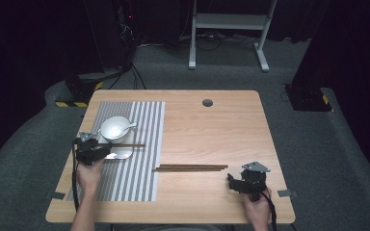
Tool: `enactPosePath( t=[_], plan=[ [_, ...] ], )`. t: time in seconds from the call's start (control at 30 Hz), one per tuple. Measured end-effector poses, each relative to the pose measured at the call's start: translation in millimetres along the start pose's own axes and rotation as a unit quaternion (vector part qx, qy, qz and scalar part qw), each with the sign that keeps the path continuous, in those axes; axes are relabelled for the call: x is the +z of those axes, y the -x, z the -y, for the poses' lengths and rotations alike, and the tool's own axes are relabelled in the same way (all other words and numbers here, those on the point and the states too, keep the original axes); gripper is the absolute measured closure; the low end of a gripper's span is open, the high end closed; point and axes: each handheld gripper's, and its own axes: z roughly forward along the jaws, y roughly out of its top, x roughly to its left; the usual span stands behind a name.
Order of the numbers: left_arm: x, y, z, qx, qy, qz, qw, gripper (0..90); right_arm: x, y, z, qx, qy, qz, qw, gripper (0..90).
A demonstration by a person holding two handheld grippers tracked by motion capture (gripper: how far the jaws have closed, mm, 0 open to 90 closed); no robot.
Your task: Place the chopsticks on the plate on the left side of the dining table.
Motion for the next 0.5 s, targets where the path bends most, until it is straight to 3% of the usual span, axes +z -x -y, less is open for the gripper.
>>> enactPosePath(
  t=[0.27, 0.5],
  plan=[
    [-8.6, 18.9, 3.0, 0.014, 0.01, 0.032, 0.9993, 40.2, 0.0, 0.0, 0.0, 0.0, 0.0, 0.0, 1.0, 13.8],
    [-12.9, 43.8, 9.7, 0.049, 0.011, 0.047, 0.9976, 40.0, 0.0, -0.1, 0.0, 0.0, 0.0, 0.001, 1.0, 13.9]
  ],
)
